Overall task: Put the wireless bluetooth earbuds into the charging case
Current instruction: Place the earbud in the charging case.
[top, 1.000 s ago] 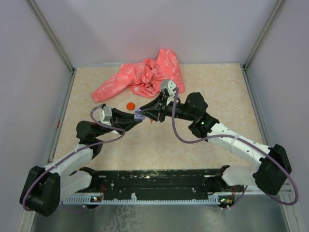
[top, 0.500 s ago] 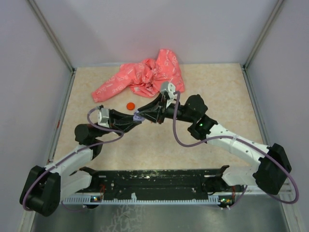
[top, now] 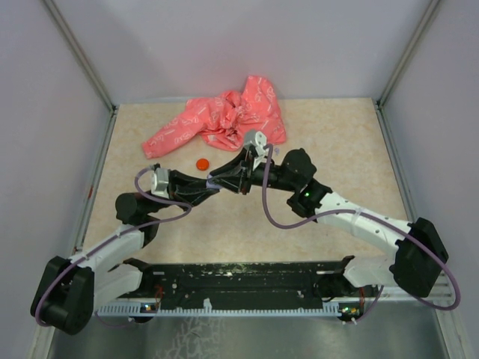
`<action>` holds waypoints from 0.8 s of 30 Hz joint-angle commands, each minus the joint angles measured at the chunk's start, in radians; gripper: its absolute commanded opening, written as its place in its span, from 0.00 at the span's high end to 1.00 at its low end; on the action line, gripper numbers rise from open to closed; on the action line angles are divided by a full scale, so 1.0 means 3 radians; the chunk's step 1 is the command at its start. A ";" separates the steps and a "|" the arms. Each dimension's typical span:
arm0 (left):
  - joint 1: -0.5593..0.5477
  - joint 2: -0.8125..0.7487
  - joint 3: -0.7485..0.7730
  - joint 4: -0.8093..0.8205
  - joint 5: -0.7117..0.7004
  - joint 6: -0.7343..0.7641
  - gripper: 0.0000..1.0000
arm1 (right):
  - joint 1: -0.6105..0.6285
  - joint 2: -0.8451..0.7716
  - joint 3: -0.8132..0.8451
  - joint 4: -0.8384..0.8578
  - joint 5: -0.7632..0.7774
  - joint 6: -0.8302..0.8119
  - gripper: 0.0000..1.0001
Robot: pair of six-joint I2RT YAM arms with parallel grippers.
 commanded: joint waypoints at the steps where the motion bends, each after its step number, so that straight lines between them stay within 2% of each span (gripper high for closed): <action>1: 0.0018 -0.0041 -0.0019 0.0172 0.0012 -0.0033 1.00 | 0.0026 -0.0040 -0.0066 0.0185 0.0078 -0.0064 0.88; 10: 0.0015 -0.0032 -0.0027 0.0211 0.0022 -0.0054 1.00 | 0.0025 -0.0078 -0.0135 0.0235 0.0230 -0.0058 0.88; 24: 0.0014 -0.0031 -0.0065 0.0293 -0.0074 -0.0142 1.00 | 0.0032 -0.0065 -0.0215 0.0290 0.0159 -0.0043 0.88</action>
